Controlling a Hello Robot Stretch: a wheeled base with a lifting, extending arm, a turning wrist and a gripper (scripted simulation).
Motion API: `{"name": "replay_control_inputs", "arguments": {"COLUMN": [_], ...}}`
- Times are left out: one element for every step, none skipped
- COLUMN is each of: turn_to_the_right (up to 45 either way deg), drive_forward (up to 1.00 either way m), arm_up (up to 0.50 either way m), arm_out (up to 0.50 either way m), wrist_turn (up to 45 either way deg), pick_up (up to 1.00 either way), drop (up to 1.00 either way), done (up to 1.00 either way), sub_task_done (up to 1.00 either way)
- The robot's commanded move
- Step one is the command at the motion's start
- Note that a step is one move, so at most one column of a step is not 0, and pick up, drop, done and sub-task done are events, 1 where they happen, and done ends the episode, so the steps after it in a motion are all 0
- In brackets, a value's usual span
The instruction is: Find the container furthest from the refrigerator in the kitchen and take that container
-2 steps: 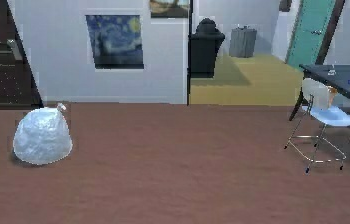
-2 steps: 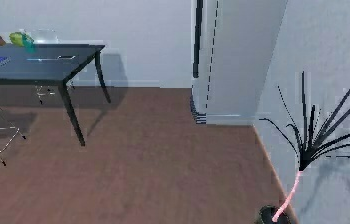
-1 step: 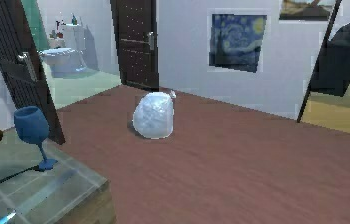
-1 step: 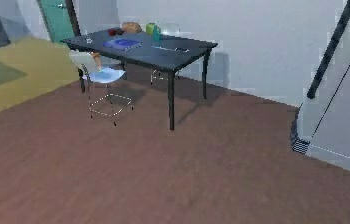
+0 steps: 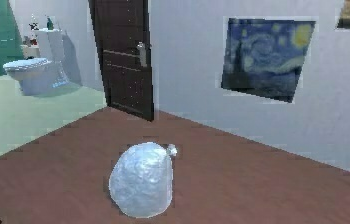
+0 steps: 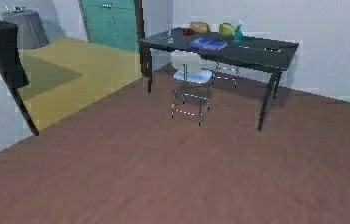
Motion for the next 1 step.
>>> {"name": "replay_control_inputs", "arguments": {"turn_to_the_right": [-45.0], "drive_forward": [0.00], "arm_up": [0.00], "arm_out": [0.00], "wrist_turn": [0.0], "pick_up": [0.00], "drop": [0.00], "done": [0.00], "sub_task_done": [0.00]}}
